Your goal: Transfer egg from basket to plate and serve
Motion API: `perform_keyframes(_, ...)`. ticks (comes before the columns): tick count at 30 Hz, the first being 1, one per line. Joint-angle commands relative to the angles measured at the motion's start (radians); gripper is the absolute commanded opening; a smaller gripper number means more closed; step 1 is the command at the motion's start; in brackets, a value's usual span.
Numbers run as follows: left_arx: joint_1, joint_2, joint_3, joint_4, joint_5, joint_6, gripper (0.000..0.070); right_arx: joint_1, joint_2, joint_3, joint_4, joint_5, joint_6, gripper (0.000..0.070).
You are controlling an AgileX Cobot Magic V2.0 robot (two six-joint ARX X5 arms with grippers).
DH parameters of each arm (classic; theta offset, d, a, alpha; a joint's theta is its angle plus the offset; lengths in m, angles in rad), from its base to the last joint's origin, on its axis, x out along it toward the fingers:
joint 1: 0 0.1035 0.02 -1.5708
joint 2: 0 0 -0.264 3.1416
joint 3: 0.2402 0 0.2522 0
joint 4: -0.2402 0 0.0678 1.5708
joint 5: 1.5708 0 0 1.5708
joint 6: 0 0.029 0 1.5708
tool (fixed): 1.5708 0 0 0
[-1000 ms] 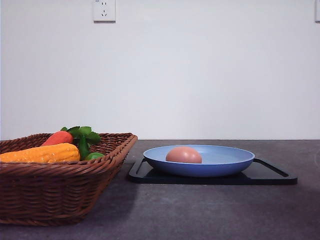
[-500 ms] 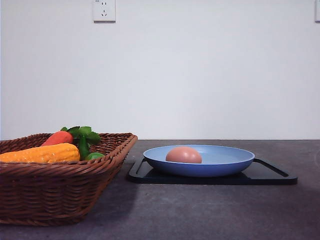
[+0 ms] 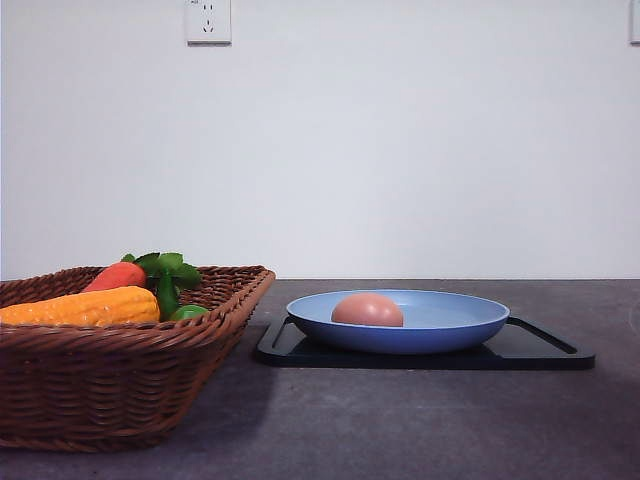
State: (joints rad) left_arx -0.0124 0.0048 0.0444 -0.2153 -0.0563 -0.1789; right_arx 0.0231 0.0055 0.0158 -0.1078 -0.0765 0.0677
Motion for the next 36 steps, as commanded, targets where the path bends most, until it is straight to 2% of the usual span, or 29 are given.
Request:
perform_keyframes(1, 0.001, -0.002, -0.024, -0.016, -0.001, -0.006, 0.0, -0.001, -0.002, -0.004, 0.01, 0.002, 0.011, 0.0)
perform_keyframes(36, 0.001, -0.002, -0.024, -0.016, -0.001, -0.006, 0.0, -0.001, -0.002, -0.004, 0.01, 0.002, 0.011, 0.0)
